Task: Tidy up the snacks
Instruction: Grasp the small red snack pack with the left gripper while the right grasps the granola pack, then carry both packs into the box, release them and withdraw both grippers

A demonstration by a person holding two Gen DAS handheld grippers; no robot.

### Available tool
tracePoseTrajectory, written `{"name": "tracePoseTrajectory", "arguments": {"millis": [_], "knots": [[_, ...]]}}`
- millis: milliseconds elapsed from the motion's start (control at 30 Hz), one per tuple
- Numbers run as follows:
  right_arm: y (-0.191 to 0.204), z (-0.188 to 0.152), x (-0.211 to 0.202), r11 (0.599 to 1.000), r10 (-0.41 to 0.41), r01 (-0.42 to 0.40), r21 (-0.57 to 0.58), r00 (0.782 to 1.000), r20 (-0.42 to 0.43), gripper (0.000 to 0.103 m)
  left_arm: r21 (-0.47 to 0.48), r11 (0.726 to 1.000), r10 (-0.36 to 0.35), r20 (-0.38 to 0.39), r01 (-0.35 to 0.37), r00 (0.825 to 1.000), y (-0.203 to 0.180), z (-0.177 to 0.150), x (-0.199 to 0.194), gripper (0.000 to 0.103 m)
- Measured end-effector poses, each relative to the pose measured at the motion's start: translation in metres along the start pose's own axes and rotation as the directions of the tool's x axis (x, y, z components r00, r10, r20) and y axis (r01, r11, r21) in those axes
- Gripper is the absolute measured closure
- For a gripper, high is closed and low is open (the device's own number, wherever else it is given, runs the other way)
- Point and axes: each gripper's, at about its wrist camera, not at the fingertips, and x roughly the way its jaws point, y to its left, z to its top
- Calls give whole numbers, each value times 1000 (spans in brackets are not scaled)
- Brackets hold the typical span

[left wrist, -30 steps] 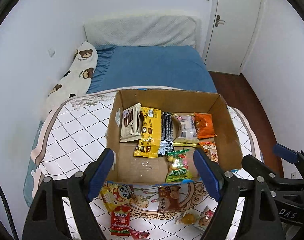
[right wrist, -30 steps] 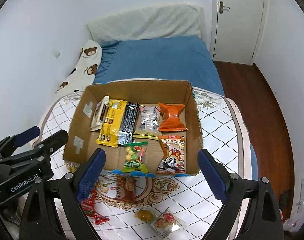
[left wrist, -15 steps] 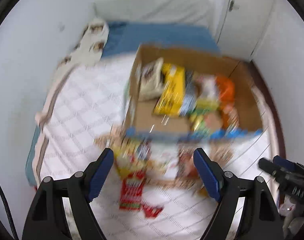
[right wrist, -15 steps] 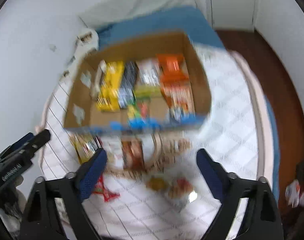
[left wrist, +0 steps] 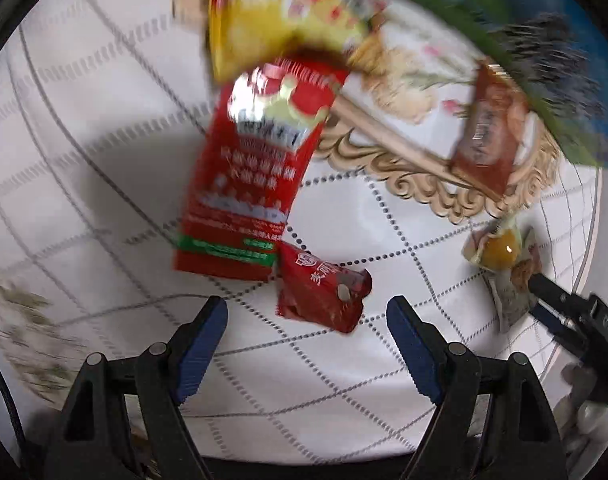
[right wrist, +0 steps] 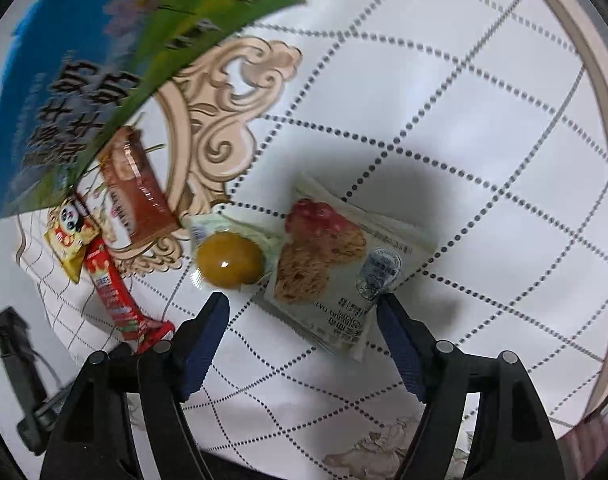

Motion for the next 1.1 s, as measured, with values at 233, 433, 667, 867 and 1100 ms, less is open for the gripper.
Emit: {"name": "tracePoseTrajectory", "arguments": {"millis": [233, 433, 667, 867, 1100], "knots": [[7, 13, 21, 998, -64, 64, 8, 998, -7, 24, -50, 997, -54, -73, 51, 996, -1, 4, 41, 49], [16, 8, 29, 990, -129, 132, -54, 991, 43, 44, 2, 1000, -6, -42, 7, 999, -22, -2, 42, 55], [26, -7, 16, 976, -129, 142, -162, 988, 90, 53, 125, 990, 54, 50, -60, 997, -60, -15, 13, 56], [42, -21, -30, 963, -61, 99, -250, 986, 154, 53, 238, 971, -3, 165, -37, 986, -102, -25, -47, 56], [105, -9, -111, 931, 79, 24, -365, 961, 264, 53, 339, 940, -152, 300, 44, 942, -159, 0, -143, 56]]}}
